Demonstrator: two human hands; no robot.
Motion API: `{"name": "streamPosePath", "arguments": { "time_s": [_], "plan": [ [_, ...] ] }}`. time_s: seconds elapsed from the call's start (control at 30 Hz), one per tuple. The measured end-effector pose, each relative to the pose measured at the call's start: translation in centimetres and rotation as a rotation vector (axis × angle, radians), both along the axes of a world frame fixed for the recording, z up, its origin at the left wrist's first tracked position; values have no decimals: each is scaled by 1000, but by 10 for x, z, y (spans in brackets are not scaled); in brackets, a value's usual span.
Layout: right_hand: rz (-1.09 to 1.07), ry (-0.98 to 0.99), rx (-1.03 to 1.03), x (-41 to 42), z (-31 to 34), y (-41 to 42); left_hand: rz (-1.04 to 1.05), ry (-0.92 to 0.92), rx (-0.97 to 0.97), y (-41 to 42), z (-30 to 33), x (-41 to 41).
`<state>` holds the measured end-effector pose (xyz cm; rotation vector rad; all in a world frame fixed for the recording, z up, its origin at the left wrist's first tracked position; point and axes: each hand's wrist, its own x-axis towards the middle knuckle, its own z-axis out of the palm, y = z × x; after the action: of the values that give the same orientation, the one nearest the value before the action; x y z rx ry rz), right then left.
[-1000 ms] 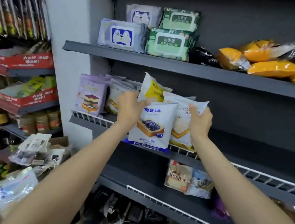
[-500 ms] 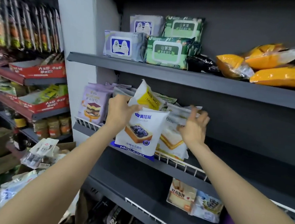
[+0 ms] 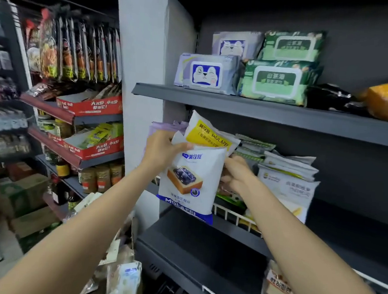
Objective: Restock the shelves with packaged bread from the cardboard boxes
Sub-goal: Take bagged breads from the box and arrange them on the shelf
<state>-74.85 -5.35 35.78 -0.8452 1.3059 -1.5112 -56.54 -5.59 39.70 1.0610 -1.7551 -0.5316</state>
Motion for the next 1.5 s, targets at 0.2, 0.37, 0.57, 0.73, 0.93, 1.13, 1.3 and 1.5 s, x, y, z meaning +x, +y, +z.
{"name": "streamPosePath", "arguments": {
  "time_s": [0.2, 0.37, 0.57, 0.73, 0.93, 1.13, 1.3, 1.5],
  "plan": [
    [-392, 301, -119, 26, 5, -54, 109, 152, 104, -66, -3, 24],
    [-421, 582, 50, 36, -11, -82, 129, 361, 147, -101, 3, 43],
    [-423, 918, 214, 39, -28, -84, 15, 408, 266, -122, -4, 20],
    [-343, 893, 200, 29, -13, -83, -37, 427, 324, -122, -10, -15],
    [-130, 9, -82, 28, -1, -72, -81, 248, 266, -119, -45, -37],
    [-152, 735, -134, 29, -20, -65, -108, 110, 60, -122, -66, -34],
    [-399, 1097, -231, 43, -25, -59, -57, -413, -388, -130, -73, -15],
    [-481, 1826, -65, 56, -35, -60, -123, -646, -401, -137, -77, 0]
  ]
}}
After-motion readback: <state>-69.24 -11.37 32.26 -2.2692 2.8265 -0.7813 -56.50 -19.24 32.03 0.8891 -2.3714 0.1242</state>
